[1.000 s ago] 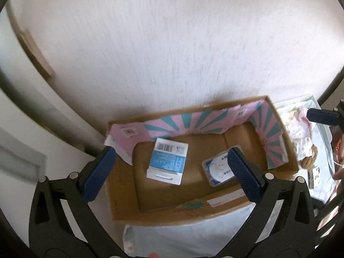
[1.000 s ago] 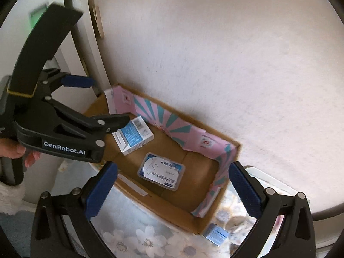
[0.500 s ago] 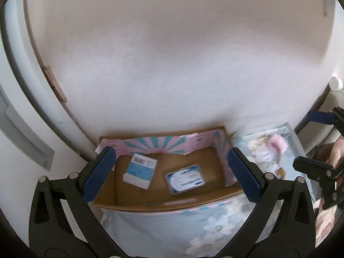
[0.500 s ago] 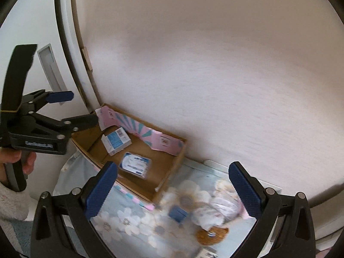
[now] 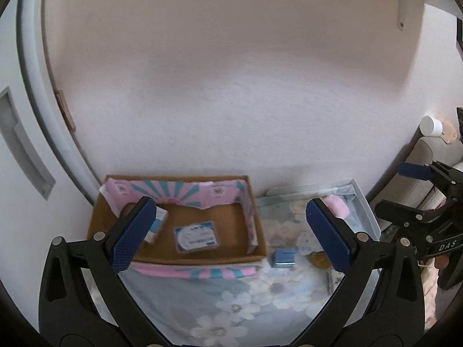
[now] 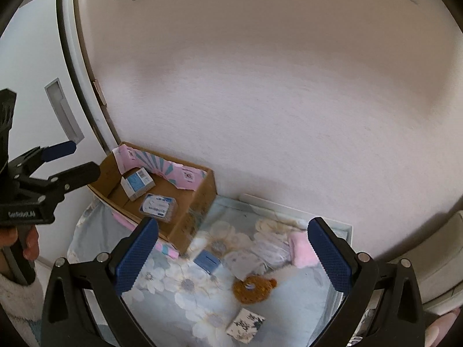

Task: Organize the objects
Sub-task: 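Withdraw both tools from the cardboard box back toward the tray, then grasp the small blue cube box with the left tool while the right tool grasps the teddy bear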

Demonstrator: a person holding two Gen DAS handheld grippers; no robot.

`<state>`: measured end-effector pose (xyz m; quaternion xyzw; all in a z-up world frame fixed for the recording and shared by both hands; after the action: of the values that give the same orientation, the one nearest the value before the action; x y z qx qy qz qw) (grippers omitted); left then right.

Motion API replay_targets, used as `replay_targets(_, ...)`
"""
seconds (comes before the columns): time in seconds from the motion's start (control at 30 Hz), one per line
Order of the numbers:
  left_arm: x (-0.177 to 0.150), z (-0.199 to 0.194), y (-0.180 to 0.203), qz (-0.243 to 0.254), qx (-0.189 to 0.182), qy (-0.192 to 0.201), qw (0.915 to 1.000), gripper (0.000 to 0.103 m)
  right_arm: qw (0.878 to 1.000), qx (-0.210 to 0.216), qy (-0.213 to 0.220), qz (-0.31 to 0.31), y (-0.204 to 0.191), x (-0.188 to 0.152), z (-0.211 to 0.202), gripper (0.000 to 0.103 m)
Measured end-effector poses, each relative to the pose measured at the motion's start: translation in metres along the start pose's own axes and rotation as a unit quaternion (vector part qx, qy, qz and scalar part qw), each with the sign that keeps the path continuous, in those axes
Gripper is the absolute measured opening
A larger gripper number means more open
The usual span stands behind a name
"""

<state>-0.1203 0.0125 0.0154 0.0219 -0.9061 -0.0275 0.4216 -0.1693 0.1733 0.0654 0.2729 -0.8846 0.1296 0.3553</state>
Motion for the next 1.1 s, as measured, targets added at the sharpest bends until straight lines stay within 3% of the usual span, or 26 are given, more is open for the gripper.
replay_targets(0.4, -0.057, 0.012, 0.057, -0.021, 0.013, 0.000, 0.9997, 0.103, 1.000, 0.021, -0.008, 0.016, 0.036, -0.053, 0.010, 0.103)
replay_targets(0.43, -0.062, 0.015, 0.058, -0.046, 0.035, 0.004, 0.9983, 0.103, 0.999, 0.024, -0.011, 0.021, 0.039, -0.060, 0.013, 0.103)
replay_targets(0.6, -0.096, 0.042, 0.073, -0.057, 0.022, -0.007, 0.9981, 0.103, 0.998, 0.033, -0.027, 0.035, 0.053, -0.086, 0.029, 0.103)
replay_targets(1.1, -0.156, 0.125, 0.105, -0.020, 0.007, -0.018, 0.9996, 0.090, 0.982, 0.084, -0.071, 0.156, 0.083, -0.149, 0.106, 0.103)
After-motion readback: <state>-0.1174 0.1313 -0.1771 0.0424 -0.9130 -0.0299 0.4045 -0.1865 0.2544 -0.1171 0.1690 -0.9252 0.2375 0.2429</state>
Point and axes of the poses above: each gripper's, at about its wrist camera, not at the fingertips, and z roughly the way its jaws point, y to its right, x to its top, the point moved 5 cm from there along z, roughly the way its jaws point, and after that the axes turned 1 degree about y, right-handed, at the moved point
